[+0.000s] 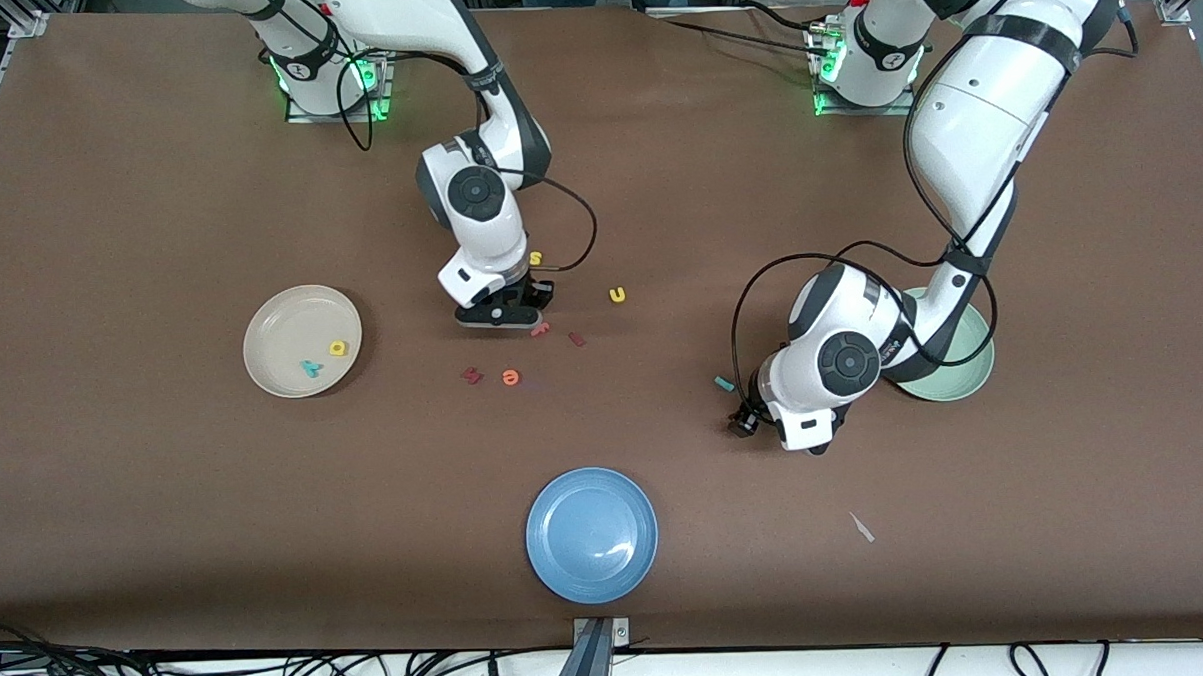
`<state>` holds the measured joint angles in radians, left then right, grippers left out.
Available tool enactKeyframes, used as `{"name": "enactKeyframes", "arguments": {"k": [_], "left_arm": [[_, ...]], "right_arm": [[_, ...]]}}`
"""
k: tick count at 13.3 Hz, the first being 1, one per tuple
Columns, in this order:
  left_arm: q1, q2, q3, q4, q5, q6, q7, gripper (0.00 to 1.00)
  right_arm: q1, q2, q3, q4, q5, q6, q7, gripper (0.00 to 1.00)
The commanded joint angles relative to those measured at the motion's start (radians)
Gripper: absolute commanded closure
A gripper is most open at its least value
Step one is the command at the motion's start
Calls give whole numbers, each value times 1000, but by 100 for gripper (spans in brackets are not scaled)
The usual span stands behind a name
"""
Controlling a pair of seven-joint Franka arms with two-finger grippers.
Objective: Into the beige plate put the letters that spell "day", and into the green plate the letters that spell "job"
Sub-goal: 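Grasp the cyan letter with the left gripper while the right gripper carries green letter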
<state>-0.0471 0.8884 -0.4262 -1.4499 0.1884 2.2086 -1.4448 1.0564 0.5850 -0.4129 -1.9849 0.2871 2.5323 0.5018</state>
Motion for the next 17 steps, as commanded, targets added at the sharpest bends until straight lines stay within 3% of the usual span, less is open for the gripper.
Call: {"name": "enactKeyframes", "arguments": {"k": [1,4,9,10,15,16,17], "left_arm": [[-20,9,7,23,11,-23,-29,13],[-34,9,4,16,11,-32,-37,15],[-46,9,1,-6,11,-39,-37,53],[-54,9,1,-7,11,-44,-39,56],[-57,9,1,-6,13,-75,-31,89],[-56,6,1,-6,14,-84,-28,95],[-50,0,1,-4,20,-98,-22,100]], "right_arm": [[4,-59,-91,34,12,-157,-154,67],[4,-70,-223,84,15,-314,-364,67],[2,-73,-423,61,17,-359,-757,66],[2,-77,-455,46,18,-359,-813,66],[-3,-128,-543,-44,49,-340,-988,63],[-3,-131,-546,-49,56,-340,-996,60],[-4,-131,-546,-49,60,-343,-994,51]]}}
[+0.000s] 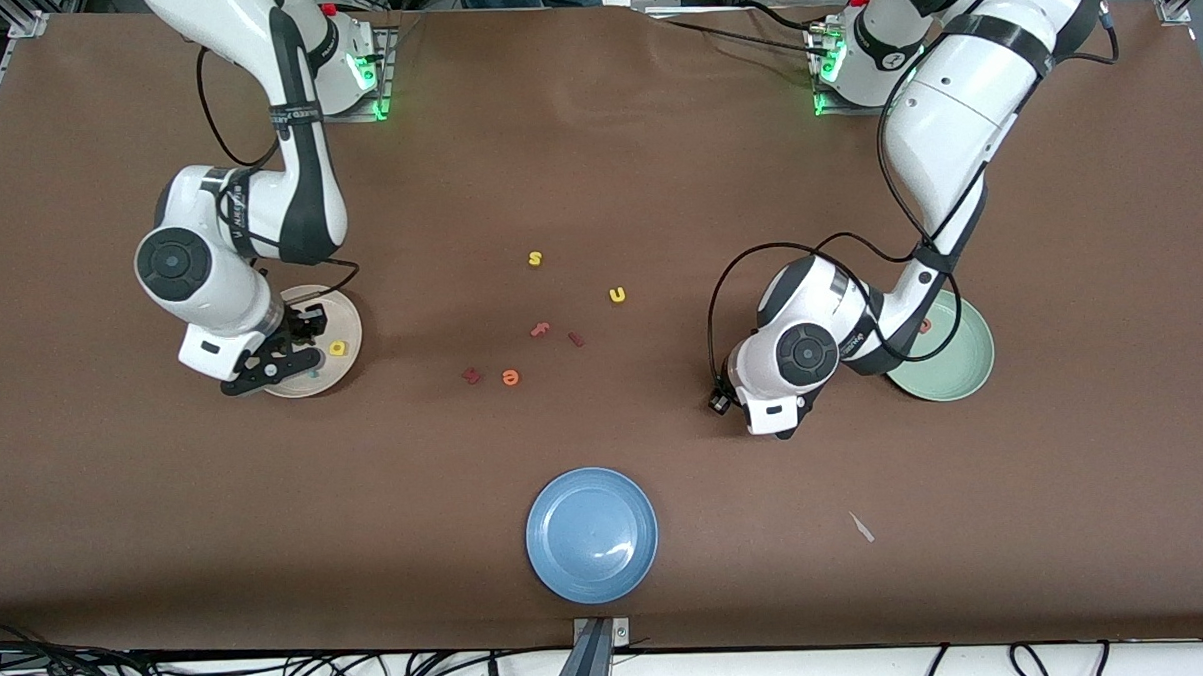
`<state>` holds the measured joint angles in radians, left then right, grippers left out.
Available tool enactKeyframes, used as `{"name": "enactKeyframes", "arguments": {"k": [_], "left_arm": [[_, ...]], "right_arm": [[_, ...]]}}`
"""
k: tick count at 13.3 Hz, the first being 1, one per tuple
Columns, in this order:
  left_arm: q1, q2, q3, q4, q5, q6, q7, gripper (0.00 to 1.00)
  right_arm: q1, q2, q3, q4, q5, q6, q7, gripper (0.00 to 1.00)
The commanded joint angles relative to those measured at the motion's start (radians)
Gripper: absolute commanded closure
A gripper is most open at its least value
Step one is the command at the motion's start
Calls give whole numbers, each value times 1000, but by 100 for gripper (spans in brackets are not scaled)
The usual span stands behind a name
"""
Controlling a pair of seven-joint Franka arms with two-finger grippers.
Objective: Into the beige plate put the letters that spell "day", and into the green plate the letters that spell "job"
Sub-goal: 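Drop the cyan letter on the green plate while the right gripper releases green letter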
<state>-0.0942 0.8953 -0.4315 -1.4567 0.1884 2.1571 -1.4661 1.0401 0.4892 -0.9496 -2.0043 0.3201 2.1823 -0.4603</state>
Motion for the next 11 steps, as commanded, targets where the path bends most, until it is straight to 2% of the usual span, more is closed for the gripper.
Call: {"name": "enactKeyframes", "arguments": {"k": [1,2,4,8,11], "left_arm": [[5,-12,7,7,20,-69,35,100],[14,-27,7,18,20,-109,76,100],[79,-77,-4,19,13,-199,183,100],[272,-170,-82,3,14,-407,448,100],[387,-225,-82,-66,22,-461,643,100]], "right_arm": [[12,-35,-9,-30,27,7,-32,34],[12,-35,-9,-30,28,5,-32,21],[12,-35,-9,-28,46,-2,-28,10],[12,-35,-8,-18,50,-6,-14,6],[15,-34,-3,34,50,-41,52,5]]}}
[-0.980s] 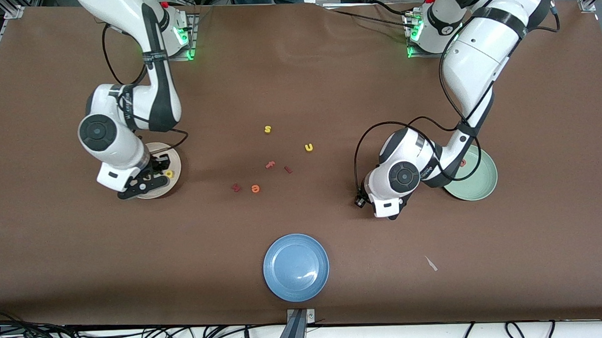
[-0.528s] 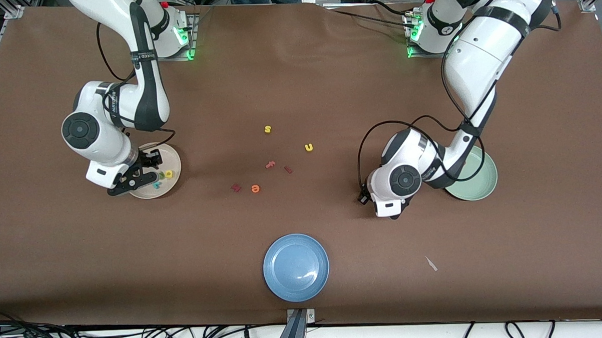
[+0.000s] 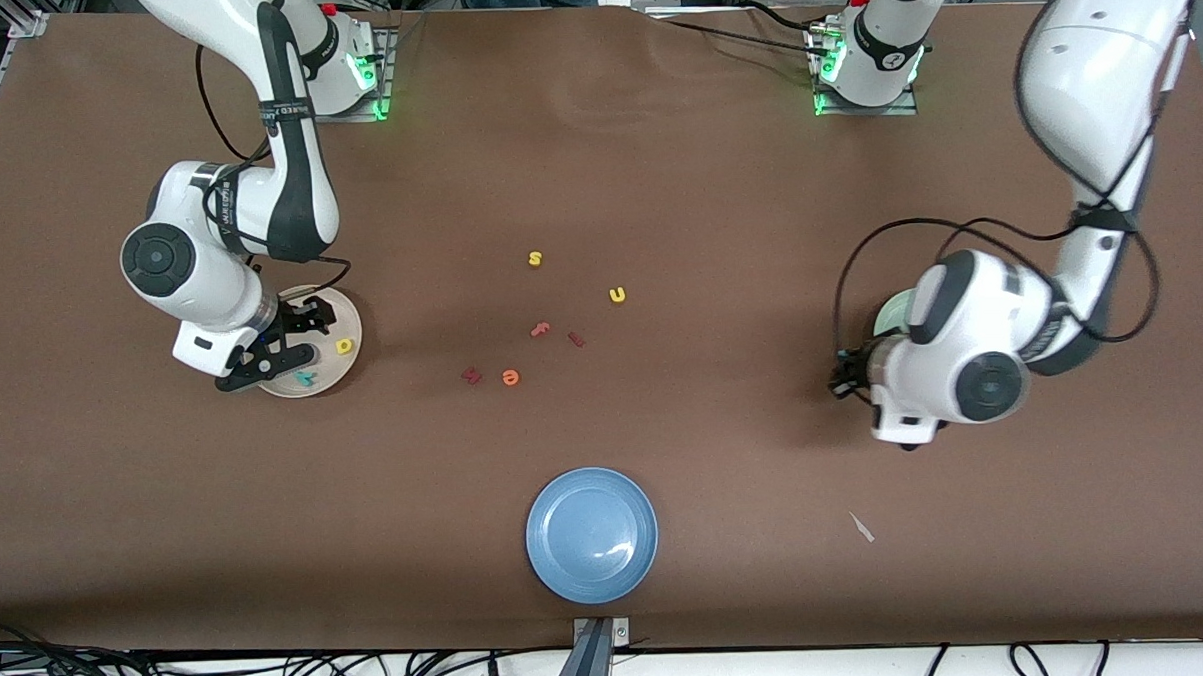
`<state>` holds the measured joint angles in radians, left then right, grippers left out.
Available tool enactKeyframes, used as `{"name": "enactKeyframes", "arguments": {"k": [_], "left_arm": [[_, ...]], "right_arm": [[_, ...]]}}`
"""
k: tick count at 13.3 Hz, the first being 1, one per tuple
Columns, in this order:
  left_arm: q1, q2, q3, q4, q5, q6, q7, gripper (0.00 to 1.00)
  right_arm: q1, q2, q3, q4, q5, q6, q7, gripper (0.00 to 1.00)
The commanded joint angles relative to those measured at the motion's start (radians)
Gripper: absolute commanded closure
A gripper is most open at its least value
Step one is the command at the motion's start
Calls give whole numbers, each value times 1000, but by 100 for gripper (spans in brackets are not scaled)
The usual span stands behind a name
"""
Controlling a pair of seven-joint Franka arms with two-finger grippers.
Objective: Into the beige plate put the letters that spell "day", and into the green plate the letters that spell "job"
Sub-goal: 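Drop the cyan letter on the green plate while the right gripper releases green letter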
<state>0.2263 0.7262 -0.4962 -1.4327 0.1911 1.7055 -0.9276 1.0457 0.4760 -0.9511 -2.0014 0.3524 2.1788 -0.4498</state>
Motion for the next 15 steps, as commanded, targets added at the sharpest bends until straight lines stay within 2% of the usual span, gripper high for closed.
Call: {"name": "enactKeyframes", "arguments": {"k": [1,5,8,9,10,11,12,13,14,15], "left_arm": [[105,-80,-18,-136,25,-9,163,100],[232,-96,-18,-250,123,2,329,100],[301,-81,-18,-261,125,16,432,100],[312,-73,-16,-270,123,48,440,100],[315,-62,-16,-272,125,69,440,100],[318,-61,-16,-272,125,72,444,92],[324,-61,-15,-272,125,72,457,76],[326,-62,-15,-269,125,72,470,71],[326,-70,-15,-256,125,71,474,55],[321,-74,-16,-235,126,69,477,32]], "right_arm": [[10,-17,-2,65,16,-77,77,5],[-6,15,-2,258,14,-262,196,5],[-9,52,-3,367,13,-361,236,5],[-41,50,15,389,7,-379,252,5],[-126,35,99,410,-1,-408,263,5],[-209,12,183,439,-39,-439,264,3],[-278,-12,237,450,-93,-448,264,3],[-329,-43,299,452,-127,-452,266,3],[-402,-74,377,451,-172,-459,269,3],[-488,-103,476,452,-226,-468,292,3]]}}
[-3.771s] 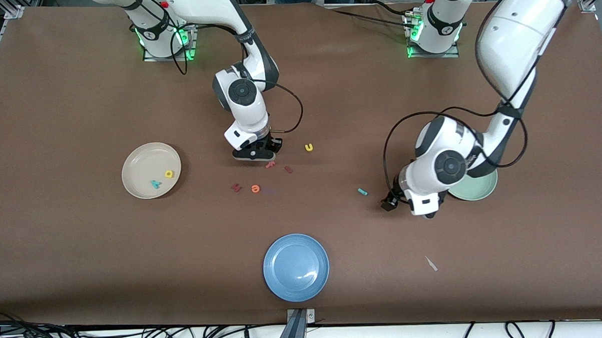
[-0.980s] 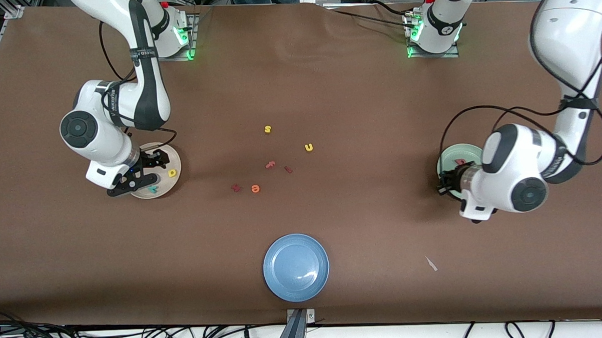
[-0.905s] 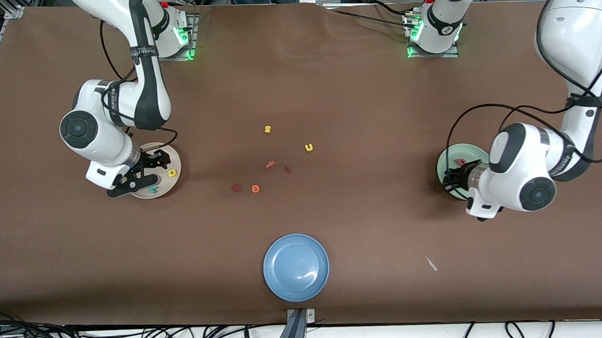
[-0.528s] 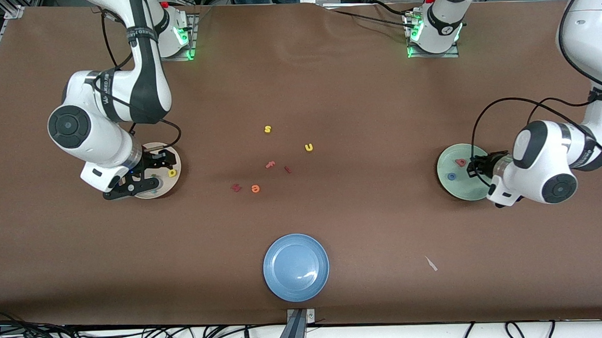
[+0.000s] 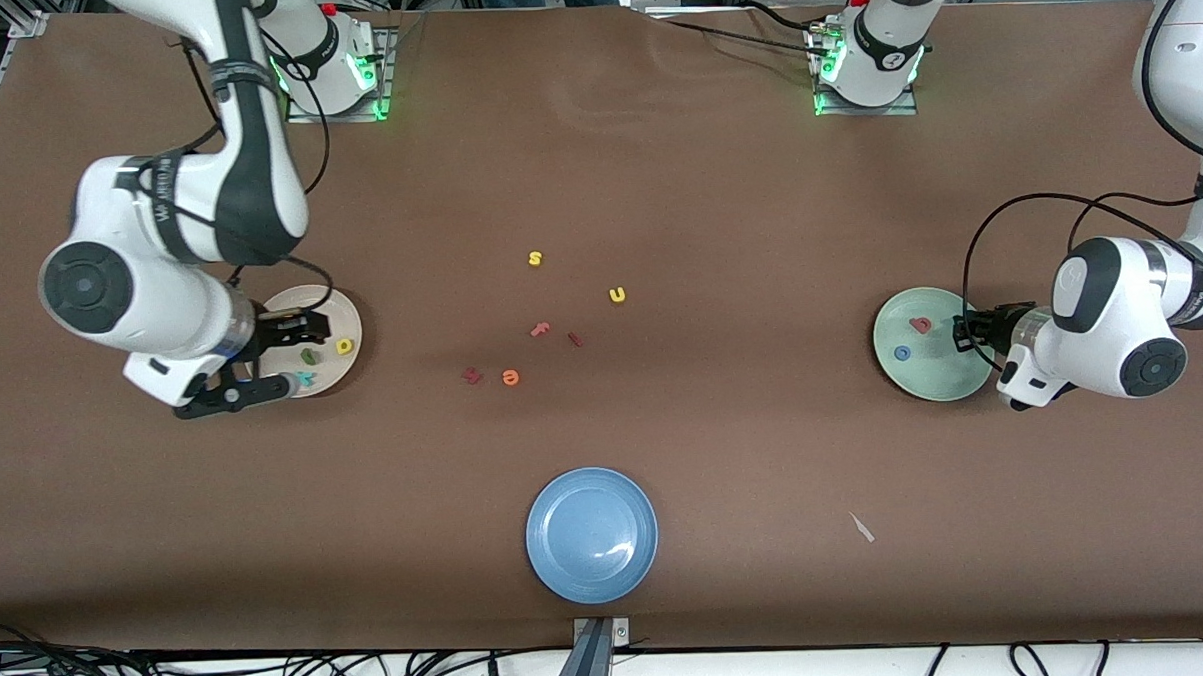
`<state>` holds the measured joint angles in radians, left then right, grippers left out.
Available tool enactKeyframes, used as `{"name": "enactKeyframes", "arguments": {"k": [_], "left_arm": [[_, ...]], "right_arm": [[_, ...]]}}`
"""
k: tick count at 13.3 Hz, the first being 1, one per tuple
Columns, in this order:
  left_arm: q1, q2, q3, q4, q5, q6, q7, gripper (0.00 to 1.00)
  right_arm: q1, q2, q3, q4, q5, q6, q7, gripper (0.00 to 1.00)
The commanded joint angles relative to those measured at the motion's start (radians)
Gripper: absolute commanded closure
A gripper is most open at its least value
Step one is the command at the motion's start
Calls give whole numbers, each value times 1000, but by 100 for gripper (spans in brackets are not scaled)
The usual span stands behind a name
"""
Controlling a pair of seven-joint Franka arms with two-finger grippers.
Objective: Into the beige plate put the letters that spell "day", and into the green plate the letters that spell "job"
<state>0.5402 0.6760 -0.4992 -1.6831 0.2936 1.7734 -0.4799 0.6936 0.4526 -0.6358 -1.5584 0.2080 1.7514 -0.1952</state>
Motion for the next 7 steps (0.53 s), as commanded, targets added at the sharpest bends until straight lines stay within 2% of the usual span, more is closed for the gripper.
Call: {"name": "enactKeyframes", "arguments": {"k": [1,2,3,7], "left_arm": [[4,-32,-18,43,24,-5,29,12],[-2,-41,-24,69,28,-6,29,12],[-11,-56,-28,101,29,-9,26,18],[-54,-147,-45,206,27,-63,41,16]], "right_arm": [[-226,-106,277,8,-140,-43,65,3],[-299,-133,373,1,-180,-43,95,2],[-342,-159,424,-3,-197,-49,117,2],[-514,-296,550,-57,-194,-62,109,1]]}}
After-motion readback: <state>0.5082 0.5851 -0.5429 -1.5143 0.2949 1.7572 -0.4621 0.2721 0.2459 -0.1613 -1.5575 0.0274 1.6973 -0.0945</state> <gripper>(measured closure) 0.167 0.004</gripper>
